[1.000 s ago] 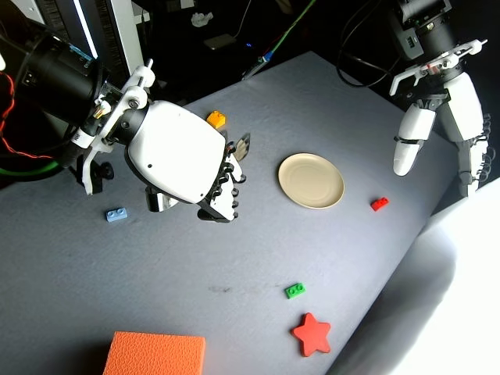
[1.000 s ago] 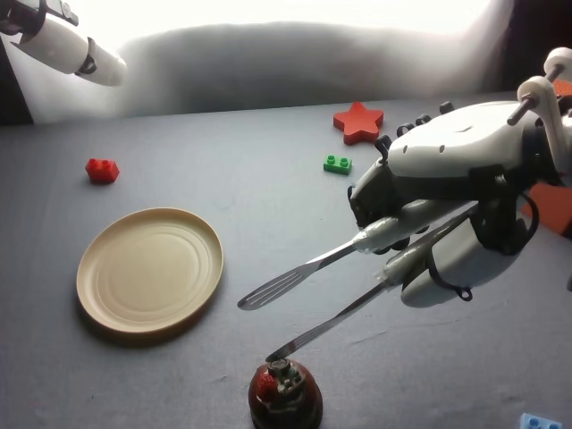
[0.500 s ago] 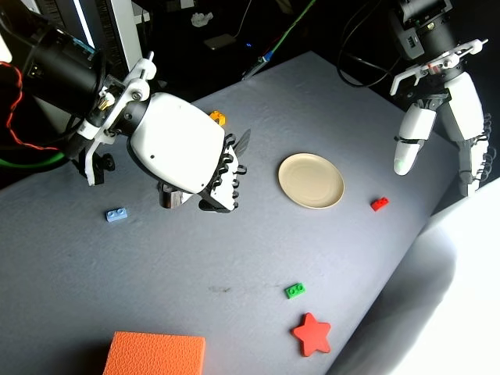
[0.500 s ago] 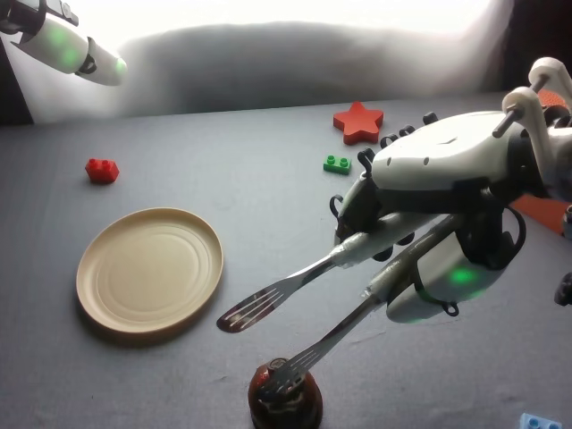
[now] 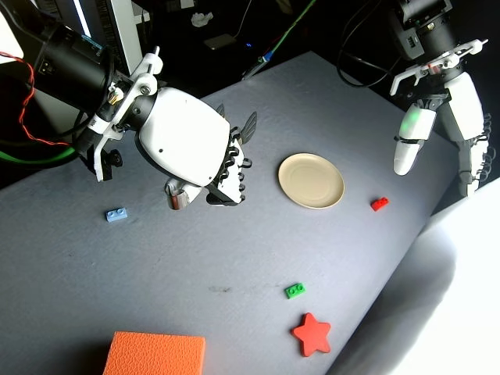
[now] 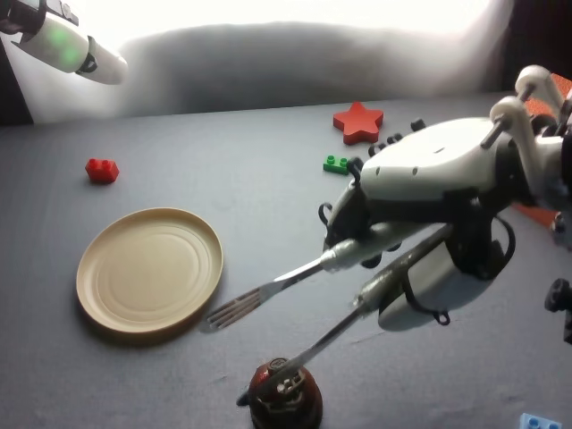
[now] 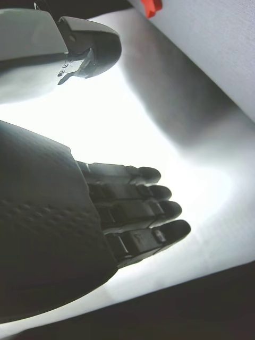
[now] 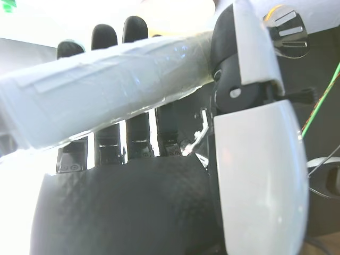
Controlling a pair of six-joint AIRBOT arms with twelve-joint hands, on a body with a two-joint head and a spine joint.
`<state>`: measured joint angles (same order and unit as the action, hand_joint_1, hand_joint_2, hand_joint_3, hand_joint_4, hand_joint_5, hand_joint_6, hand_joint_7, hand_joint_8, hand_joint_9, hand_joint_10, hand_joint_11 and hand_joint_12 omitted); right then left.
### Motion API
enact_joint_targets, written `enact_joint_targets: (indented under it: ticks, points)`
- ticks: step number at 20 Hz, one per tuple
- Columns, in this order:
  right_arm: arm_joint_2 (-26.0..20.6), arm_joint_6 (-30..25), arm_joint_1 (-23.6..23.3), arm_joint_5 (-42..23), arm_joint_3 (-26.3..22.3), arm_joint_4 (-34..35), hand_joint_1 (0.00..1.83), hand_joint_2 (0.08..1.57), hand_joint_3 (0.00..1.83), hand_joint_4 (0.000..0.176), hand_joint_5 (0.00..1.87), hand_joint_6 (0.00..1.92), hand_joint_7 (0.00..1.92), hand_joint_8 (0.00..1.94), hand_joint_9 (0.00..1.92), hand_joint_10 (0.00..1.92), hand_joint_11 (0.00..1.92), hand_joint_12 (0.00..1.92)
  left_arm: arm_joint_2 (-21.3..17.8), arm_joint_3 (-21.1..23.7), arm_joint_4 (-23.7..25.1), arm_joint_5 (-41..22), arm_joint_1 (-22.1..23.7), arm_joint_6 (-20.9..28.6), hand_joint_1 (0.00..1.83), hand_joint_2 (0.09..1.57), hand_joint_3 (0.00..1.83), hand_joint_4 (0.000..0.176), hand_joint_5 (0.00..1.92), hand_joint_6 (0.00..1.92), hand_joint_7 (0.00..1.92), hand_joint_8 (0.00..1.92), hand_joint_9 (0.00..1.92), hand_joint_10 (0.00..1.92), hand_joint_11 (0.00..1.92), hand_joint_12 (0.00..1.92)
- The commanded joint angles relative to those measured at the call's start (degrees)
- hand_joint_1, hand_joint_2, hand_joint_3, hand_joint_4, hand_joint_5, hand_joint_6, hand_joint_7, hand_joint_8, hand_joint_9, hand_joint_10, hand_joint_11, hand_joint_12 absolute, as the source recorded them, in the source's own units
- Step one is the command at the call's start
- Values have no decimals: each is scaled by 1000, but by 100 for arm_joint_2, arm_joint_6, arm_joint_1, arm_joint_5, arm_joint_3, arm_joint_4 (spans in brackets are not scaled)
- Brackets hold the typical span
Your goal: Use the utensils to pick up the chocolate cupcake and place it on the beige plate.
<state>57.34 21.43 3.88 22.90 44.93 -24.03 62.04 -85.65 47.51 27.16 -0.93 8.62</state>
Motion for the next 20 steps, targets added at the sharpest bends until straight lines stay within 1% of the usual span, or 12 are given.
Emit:
enact_joint_targets:
  ticks: [1,4,6,9,10,12,13,15,16,20]
  points:
    - [-18,-16,-38,-521,3,-103,1000,1143,0,0,760,229,759,514,539,1112,345,1634,-26,-39,218,-282,70,-5,512,983,0,0,208,0,176,0,157,1,0,368]
    - [78,-22,40,-534,94,-146,998,1121,0,0,771,186,777,506,565,1095,396,1605,-25,-38,217,-282,70,-5,516,984,0,0,209,1,185,2,162,2,0,386]
    - [129,-24,93,-550,152,-146,994,1134,2,0,769,172,769,500,566,1080,378,1617,-25,-38,217,-282,69,-5,522,976,0,0,217,3,196,5,172,5,0,398]
    - [227,-18,231,-555,236,-176,1009,1109,0,0,786,167,772,537,574,1107,412,1613,-24,-43,216,-282,69,-5,512,984,1,0,220,3,191,1,162,0,0,374]
    - [244,-18,269,-544,242,-240,1010,1126,2,0,770,162,740,552,540,1119,379,1628,-23,-45,216,-282,69,-5,512,987,2,0,222,3,191,1,161,0,0,369]
    - [256,-16,331,-543,242,-367,985,1132,1,0,771,167,738,571,558,1103,389,1608,-22,-47,216,-282,70,-5,507,990,2,0,229,4,201,3,168,2,0,381]
    - [256,-16,347,-543,242,-435,1015,1118,0,0,764,165,730,570,549,1101,382,1609,-22,-47,216,-282,70,-5,483,1000,4,0,217,1,186,1,157,0,0,357]
    - [258,-16,392,-544,244,-560,997,1130,2,0,761,162,714,571,526,1098,354,1603,-22,-49,216,-282,70,-5,499,989,0,0,226,2,191,1,166,2,0,394]
    - [260,-16,417,-547,246,-590,989,1132,3,0,773,166,721,572,535,1104,359,1604,-22,-50,216,-282,70,-5,478,994,2,0,217,0,179,0,160,0,0,397]
    - [304,-19,536,-548,293,-721,996,1125,0,0,755,149,713,576,531,1111,366,1589,-33,-27,216,-281,69,-5,506,987,0,0,220,3,182,3,158,1,0,392]
